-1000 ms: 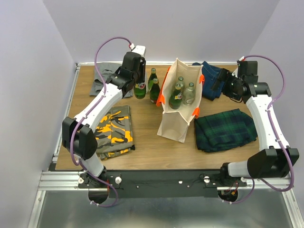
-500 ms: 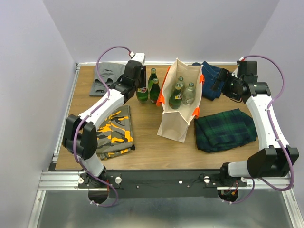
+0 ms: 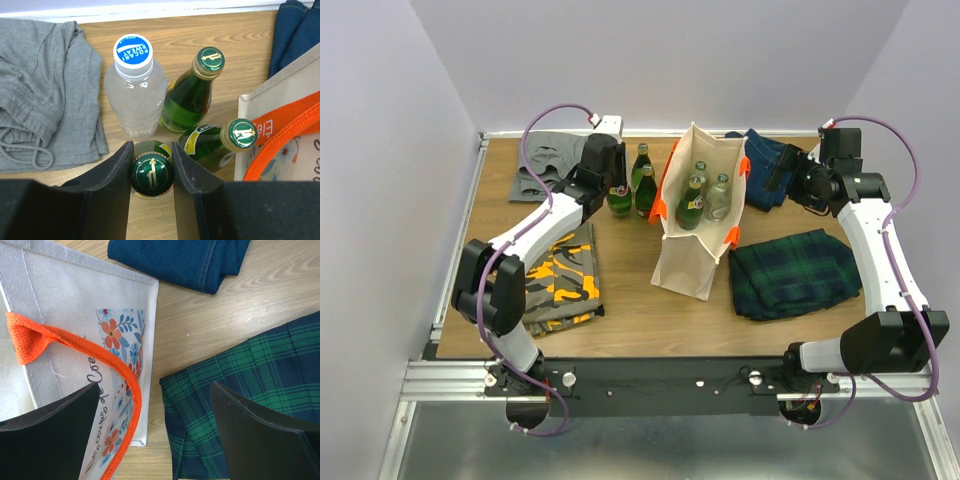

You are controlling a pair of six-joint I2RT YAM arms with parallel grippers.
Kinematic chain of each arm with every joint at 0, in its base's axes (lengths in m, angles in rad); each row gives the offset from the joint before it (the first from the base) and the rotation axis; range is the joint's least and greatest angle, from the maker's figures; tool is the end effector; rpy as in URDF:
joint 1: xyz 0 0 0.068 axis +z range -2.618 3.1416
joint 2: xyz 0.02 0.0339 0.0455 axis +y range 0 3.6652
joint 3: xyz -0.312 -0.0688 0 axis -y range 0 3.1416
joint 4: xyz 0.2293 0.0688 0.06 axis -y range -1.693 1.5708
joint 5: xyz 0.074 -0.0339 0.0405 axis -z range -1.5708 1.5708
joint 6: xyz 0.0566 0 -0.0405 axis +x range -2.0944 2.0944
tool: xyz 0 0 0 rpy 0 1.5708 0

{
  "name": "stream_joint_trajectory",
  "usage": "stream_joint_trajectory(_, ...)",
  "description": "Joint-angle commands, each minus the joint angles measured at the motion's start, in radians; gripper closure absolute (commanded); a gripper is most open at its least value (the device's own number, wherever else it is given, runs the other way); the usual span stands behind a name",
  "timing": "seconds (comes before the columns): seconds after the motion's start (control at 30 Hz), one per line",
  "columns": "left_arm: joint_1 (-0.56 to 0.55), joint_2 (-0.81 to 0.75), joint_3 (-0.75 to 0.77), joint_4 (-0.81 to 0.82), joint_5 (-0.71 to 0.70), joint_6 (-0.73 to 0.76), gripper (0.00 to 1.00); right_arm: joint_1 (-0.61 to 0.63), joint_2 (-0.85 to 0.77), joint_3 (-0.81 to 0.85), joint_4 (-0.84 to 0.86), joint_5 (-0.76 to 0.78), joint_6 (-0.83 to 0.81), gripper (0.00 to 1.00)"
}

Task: Take the beverage out of the canvas bag
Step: Place the drink at the center of the board.

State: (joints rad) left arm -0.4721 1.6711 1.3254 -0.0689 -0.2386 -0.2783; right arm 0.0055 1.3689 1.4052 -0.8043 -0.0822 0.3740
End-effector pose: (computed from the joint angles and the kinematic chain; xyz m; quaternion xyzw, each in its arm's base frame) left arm 0.3671 -0.1724 0.3507 0.0157 0.8339 -0.1061 0.5413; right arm 0.2782 0.0062 0.3969 0.1527 0.9071 0.1108 0.3762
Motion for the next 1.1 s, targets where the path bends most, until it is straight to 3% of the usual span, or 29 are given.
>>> stream_joint_trajectory(0.0,0.006,-0.005,0.02,0.193,-0.044,-0.004,1.0,-0.001,0.004,0.014,-0.001,0.016,-0.003,0.0)
stream_joint_trajectory(1.07,0.004,0.105,0.09,0.182,-0.041,-0.002,1.0,-0.001,0.004,0.011,-0.003,0.025,-0.01,0.0)
